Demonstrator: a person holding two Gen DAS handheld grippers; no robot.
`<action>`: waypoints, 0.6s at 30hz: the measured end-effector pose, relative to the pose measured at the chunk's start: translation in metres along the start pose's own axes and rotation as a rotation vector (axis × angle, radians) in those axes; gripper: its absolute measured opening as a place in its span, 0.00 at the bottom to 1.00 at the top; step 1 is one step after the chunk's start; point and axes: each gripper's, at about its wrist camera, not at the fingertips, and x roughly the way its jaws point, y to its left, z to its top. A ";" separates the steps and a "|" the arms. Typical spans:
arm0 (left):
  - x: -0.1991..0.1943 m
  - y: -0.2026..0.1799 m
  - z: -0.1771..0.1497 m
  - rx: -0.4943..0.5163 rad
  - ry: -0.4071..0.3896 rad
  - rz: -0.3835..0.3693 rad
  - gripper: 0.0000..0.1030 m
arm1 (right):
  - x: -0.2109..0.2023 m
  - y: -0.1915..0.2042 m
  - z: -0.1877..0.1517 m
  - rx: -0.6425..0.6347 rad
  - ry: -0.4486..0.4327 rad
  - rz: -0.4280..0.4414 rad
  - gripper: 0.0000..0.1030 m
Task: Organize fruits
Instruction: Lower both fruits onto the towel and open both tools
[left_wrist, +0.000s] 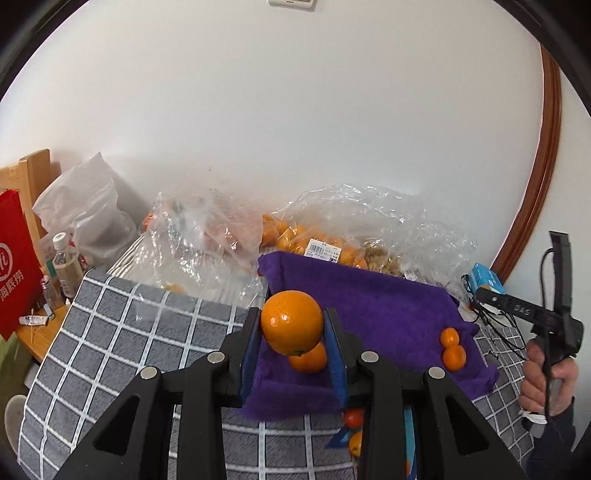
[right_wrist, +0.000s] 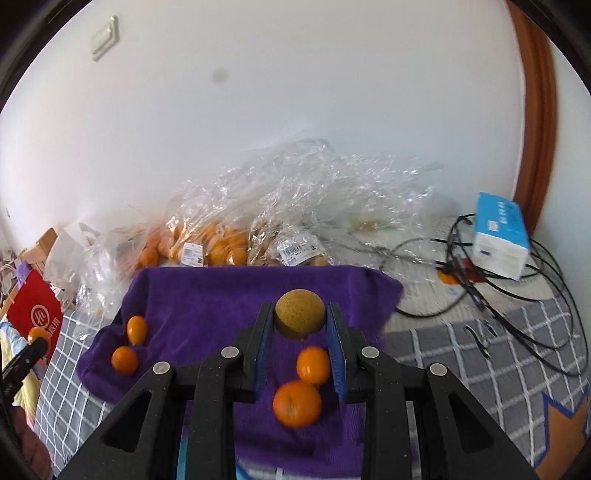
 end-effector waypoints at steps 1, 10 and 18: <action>0.003 -0.001 0.001 0.004 0.002 0.002 0.31 | 0.010 -0.001 0.003 0.002 0.016 -0.002 0.27; 0.041 -0.010 0.004 0.003 0.055 0.000 0.31 | 0.079 -0.014 -0.002 0.041 0.181 -0.018 0.27; 0.075 -0.025 -0.003 0.015 0.148 -0.029 0.31 | 0.093 -0.016 -0.006 0.018 0.230 -0.026 0.27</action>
